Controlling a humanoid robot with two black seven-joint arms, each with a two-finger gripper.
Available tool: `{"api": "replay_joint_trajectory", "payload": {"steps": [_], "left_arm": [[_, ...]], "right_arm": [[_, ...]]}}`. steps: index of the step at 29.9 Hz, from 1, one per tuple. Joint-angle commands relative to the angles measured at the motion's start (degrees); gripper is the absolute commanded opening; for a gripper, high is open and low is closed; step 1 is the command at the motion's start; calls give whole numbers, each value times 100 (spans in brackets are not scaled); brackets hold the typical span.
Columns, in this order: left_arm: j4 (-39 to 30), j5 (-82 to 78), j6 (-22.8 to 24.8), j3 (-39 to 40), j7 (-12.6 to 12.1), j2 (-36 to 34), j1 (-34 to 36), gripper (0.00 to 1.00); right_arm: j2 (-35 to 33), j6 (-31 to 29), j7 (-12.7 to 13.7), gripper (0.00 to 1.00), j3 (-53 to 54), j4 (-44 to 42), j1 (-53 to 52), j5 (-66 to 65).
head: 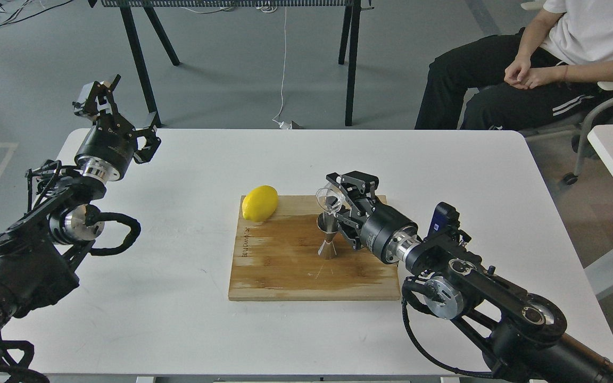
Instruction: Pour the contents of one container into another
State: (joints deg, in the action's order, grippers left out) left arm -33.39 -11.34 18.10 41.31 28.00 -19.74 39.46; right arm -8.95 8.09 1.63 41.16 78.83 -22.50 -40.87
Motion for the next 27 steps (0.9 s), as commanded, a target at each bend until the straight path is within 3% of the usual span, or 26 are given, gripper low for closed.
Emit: {"api": "replay_joint_trajectory", "payload": {"steps": [1,27], "left_arm": [[-1,0,0,0,0,-3,0,100],[-1,0,0,0,0,-12,0,100]], "right_arm": [[7,34,-13,26,-12,0,9,-140],[-36,325,-40,26,-293,-17,-62,-1283]]}}
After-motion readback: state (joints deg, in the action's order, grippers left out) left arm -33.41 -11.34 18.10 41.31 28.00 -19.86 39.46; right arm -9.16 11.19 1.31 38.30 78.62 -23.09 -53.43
